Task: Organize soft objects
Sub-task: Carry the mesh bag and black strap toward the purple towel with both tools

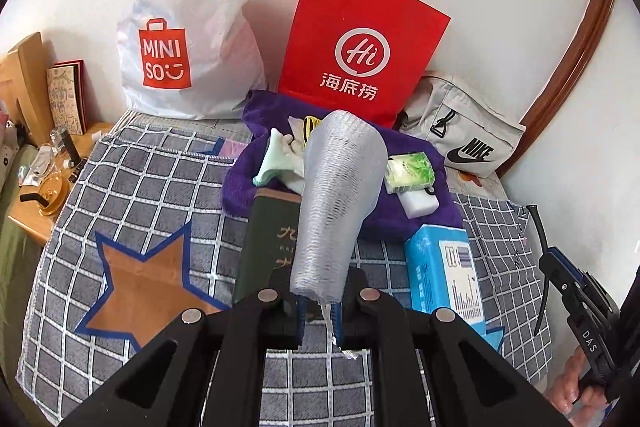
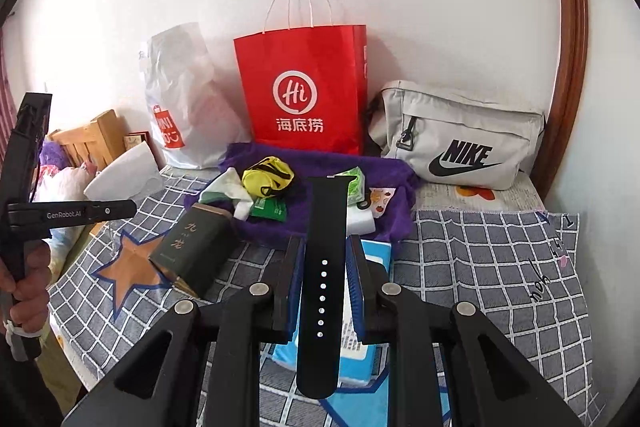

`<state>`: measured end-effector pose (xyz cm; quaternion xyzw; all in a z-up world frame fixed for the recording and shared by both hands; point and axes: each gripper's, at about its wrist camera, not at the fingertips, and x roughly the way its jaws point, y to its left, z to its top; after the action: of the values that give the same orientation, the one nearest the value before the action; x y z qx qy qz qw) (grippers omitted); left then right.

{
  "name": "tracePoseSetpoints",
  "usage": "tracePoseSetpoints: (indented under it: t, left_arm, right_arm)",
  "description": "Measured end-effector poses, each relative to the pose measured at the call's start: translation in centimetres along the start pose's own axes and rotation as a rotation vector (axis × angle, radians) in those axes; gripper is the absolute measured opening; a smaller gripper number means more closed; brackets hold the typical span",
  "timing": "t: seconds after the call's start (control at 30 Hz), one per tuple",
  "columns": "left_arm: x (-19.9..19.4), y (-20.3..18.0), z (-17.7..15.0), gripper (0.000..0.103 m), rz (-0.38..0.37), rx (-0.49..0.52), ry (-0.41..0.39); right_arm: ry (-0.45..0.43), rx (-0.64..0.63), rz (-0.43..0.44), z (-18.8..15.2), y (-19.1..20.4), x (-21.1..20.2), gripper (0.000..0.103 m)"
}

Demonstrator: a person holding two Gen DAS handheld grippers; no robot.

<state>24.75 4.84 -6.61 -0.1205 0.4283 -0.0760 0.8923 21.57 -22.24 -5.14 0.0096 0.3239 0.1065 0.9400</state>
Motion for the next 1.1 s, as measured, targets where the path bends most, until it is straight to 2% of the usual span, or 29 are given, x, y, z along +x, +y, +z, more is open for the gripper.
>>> tracePoseSetpoints:
  t: [0.73,1.1]
  left_arm:
    - [7.4,0.4,7.1,0.01,0.036,0.014,0.026]
    - [12.2,0.7,9.6,0.01,0.051,-0.007,0.064]
  right_arm:
    - [0.013,0.025,-0.034,4.6,-3.4,9.1,0.021]
    - [0.073,0.061,-0.015,6.0,-5.8,15.2,0.021]
